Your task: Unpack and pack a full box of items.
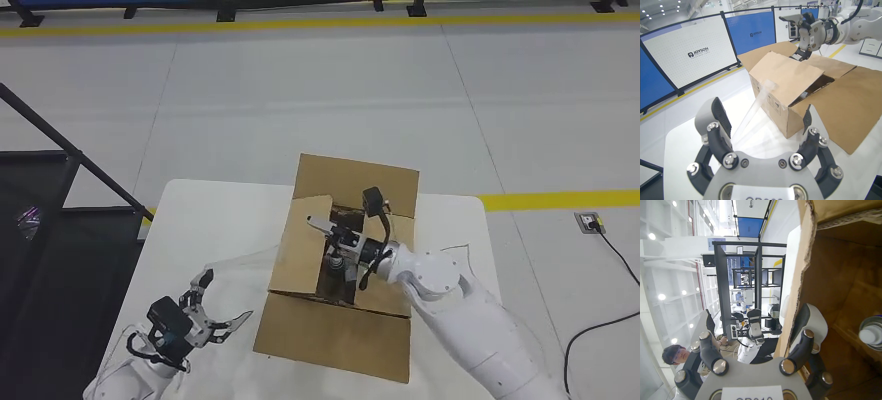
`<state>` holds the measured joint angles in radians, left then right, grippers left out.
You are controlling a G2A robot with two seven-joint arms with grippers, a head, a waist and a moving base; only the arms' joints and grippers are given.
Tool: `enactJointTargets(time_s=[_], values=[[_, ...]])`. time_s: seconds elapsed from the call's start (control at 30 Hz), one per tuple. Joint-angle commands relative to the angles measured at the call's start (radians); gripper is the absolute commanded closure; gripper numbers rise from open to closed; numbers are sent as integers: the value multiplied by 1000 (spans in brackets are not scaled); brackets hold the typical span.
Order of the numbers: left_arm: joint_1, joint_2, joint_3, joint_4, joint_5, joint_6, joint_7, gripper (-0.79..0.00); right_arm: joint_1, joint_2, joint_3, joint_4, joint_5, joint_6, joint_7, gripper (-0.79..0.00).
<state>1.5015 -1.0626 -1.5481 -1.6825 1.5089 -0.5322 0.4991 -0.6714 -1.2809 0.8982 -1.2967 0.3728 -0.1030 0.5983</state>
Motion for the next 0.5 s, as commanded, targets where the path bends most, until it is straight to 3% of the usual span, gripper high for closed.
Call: enactJointTargets(time_s=[0.0,0.13,0.27,0.47], values=[[-8,-1,15,-8,8,4,-11,-785,-9,-5,-5,-30,1,-24,-19,-785],[-36,-5,51,-18,27,25,-46,-785,-4,-24,-42,-56,-19,-57,-77,-785],[-70,-17,87,-22,-4,115,-107,-785,26,-55,-100,-42,-49,-87,-146,-785],[-111,-32,110,-25,-115,213,-181,-785,78,-102,-185,14,-43,-202,-111,-785]])
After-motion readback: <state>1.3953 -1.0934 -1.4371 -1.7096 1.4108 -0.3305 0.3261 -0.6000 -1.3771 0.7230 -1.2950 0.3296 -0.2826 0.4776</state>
